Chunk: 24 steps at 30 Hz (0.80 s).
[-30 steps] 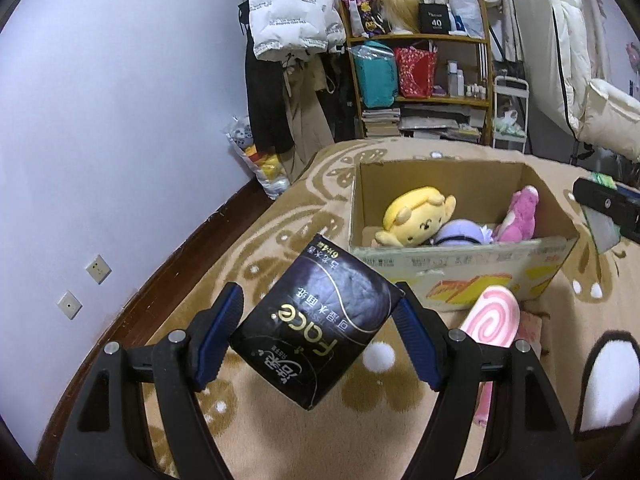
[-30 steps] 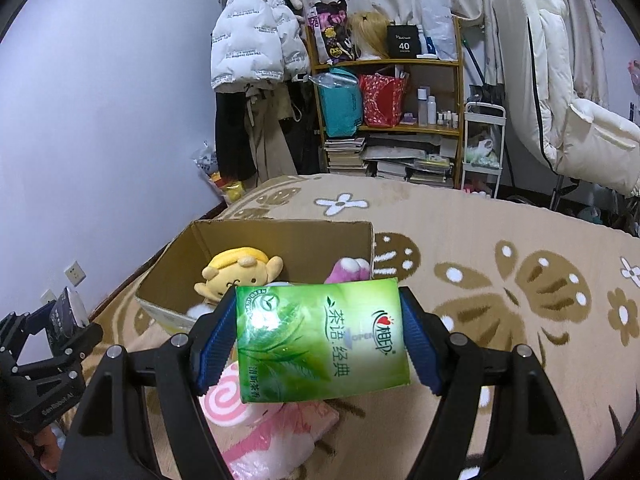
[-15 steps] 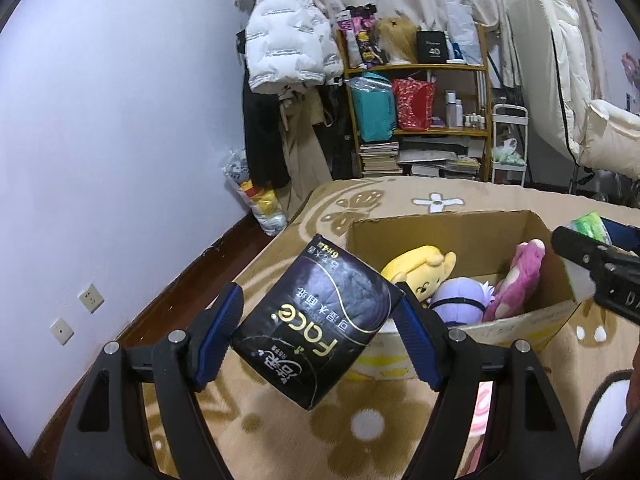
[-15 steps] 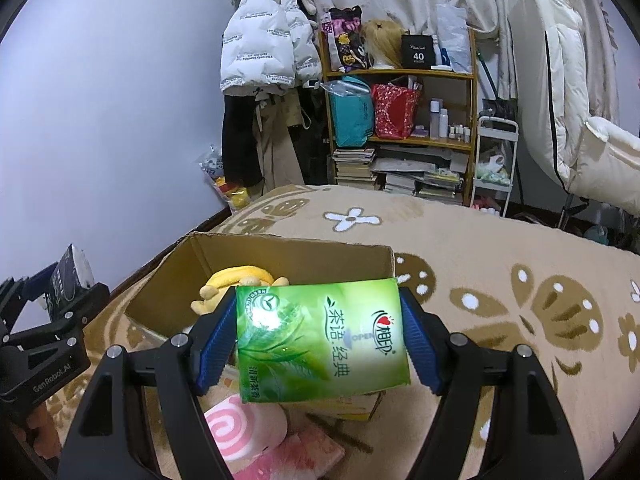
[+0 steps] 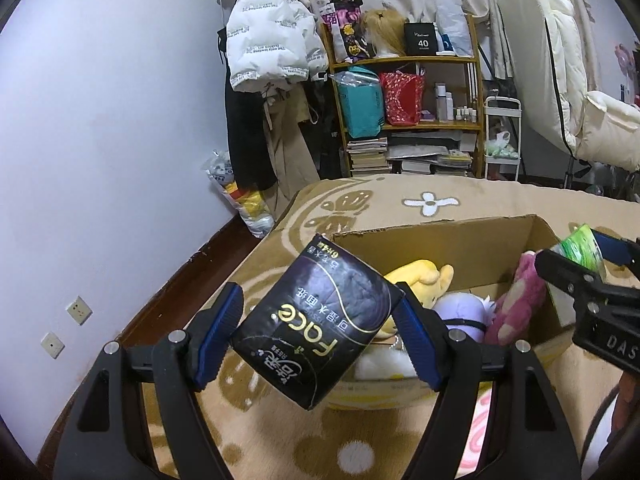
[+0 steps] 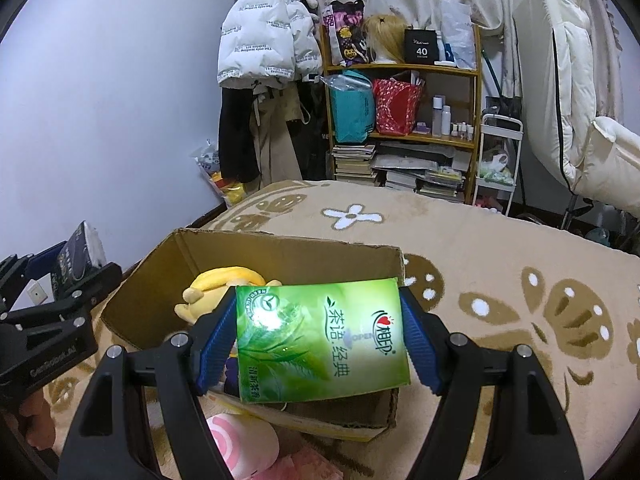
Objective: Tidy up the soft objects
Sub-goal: 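Lift both packs over the box, then open both grippers to drop the packs into the box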
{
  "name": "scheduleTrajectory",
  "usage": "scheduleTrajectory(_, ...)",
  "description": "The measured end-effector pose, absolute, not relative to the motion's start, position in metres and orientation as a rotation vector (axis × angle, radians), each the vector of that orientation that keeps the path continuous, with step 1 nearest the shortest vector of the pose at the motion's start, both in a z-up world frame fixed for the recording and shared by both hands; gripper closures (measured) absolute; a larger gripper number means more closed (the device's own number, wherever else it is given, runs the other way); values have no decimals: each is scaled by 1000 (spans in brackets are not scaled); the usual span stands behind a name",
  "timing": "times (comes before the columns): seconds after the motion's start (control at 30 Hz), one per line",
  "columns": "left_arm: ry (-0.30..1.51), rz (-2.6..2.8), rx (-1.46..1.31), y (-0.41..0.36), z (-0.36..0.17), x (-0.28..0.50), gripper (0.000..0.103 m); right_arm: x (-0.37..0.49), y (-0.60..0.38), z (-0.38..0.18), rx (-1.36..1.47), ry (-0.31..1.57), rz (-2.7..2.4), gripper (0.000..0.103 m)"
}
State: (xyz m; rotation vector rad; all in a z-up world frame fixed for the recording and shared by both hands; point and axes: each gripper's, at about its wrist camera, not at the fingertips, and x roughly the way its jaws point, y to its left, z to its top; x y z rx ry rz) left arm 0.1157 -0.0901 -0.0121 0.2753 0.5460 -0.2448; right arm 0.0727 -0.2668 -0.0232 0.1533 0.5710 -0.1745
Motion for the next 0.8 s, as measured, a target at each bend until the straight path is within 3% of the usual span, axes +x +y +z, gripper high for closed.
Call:
scheduleTrajectory(0.7,658,-336,285,-101,-45,140,27,90,-283,-50,284,628,-88,23)
scheduleTrajectory(0.8,673,-339,288,-100,-48,141,21,89,-287,-50,305,628,-92,23)
